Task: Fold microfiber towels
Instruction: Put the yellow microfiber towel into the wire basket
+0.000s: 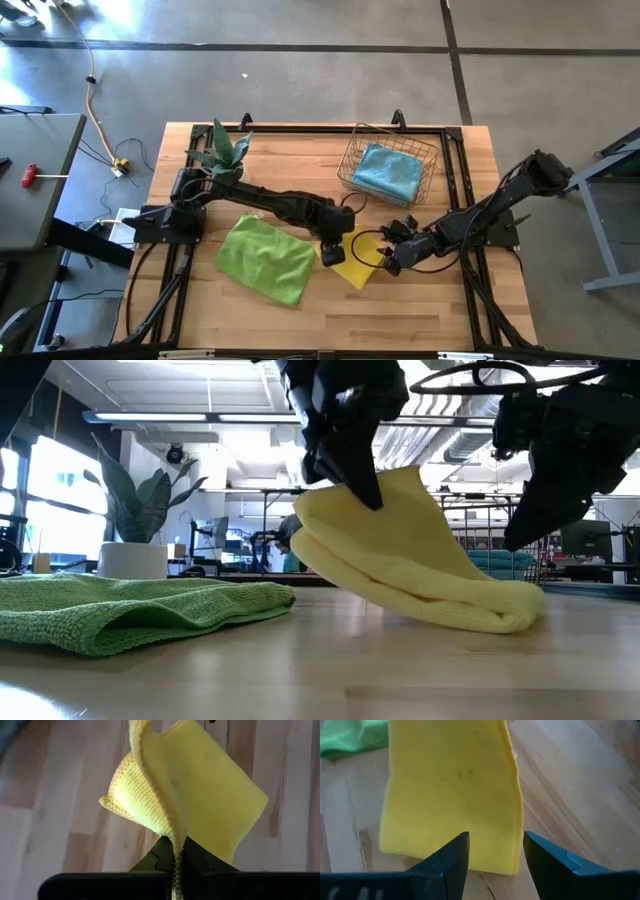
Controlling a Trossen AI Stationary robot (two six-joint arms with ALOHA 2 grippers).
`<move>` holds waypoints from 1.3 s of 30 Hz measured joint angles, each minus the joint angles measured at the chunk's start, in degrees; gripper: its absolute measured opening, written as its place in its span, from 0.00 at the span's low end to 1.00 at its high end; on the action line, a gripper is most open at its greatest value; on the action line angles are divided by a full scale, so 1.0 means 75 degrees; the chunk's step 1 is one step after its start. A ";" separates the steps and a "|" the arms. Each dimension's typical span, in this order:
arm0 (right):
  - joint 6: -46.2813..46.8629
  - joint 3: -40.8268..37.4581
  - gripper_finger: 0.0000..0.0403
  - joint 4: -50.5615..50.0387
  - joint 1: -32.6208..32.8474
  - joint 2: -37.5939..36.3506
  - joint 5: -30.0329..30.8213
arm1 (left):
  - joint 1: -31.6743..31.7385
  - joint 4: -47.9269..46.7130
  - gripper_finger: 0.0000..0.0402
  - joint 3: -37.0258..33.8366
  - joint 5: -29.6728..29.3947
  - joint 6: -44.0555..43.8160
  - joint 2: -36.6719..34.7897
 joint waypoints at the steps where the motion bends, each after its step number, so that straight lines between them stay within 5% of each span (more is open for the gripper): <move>1: 0.0005 0.0000 0.45 0.0042 0.0000 0.0000 0.0003 | 0.0000 -0.0084 0.00 0.0067 -0.0050 0.0229 -0.0007; 8: -0.0015 0.0000 0.45 0.0163 -0.0006 0.0000 0.1569 | -0.0122 -0.0346 0.00 0.0140 -0.0162 0.1544 -0.0009; 13: -0.1271 0.0000 0.45 0.0203 -0.0272 0.0000 0.1860 | -0.0258 -0.0543 0.00 0.0140 -0.0410 0.1783 -0.0009; 20: -0.1304 0.0000 0.45 0.0353 -0.0613 0.0000 0.1605 | -0.0543 -0.0545 0.00 0.0140 -0.0651 0.2304 -0.0009; 25: -0.2582 0.0000 0.47 0.0659 -0.0659 0.0000 0.1124 | -0.0814 -0.0564 0.00 0.0140 -0.0932 0.2926 -0.0009; 33: -0.4427 0.0000 0.62 0.2199 -0.0755 0.0085 -0.0015 | -0.1160 -0.0604 0.00 0.0140 -0.2071 0.3144 -0.0009; 39: -0.5160 0.0000 0.70 0.2994 -0.1025 0.0711 -0.0014 | -0.1307 -0.0589 0.00 0.0143 -0.2377 0.3010 -0.0009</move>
